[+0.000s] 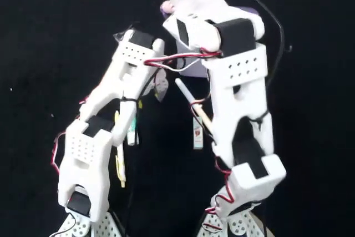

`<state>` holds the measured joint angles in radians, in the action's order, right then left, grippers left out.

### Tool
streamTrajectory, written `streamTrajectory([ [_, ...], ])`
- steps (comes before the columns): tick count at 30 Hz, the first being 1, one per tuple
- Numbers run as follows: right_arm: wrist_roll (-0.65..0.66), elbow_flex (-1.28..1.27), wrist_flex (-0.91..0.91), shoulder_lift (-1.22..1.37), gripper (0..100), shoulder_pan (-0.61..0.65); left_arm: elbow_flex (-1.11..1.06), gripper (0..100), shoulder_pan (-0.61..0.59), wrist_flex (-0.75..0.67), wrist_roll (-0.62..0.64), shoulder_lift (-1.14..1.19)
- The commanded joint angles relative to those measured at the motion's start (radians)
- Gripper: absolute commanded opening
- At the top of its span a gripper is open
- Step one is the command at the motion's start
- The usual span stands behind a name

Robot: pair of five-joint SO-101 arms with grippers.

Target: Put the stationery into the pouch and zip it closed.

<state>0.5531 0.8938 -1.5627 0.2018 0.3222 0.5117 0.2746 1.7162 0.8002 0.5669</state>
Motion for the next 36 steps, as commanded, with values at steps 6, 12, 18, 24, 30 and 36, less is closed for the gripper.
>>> streamTrajectory([
  [6,-0.008,0.128,-0.149,0.027,1.1,0.02,0.01,21,-0.252,0.014,0.005,-0.077],
  [12,-0.071,0.124,-0.199,0.035,1.1,0.02,0.036,21,-0.464,0.04,-0.057,-0.075],
  [18,-0.077,0.065,-0.201,0.027,1.1,0.061,0.025,21,-0.618,0.034,-0.104,-0.064],
  [24,-0.077,0.025,-0.203,0.025,1.1,0.075,0.005,21,-0.661,0.034,-0.104,-0.009],
  [30,-0.023,0.019,-0.204,-0.074,1.1,0.124,0.059,21,-0.662,0.034,-0.104,0.098],
  [36,-0.017,-0.119,-0.204,-0.189,1.1,0.192,0.148,21,-0.699,0.034,-0.104,0.209],
])
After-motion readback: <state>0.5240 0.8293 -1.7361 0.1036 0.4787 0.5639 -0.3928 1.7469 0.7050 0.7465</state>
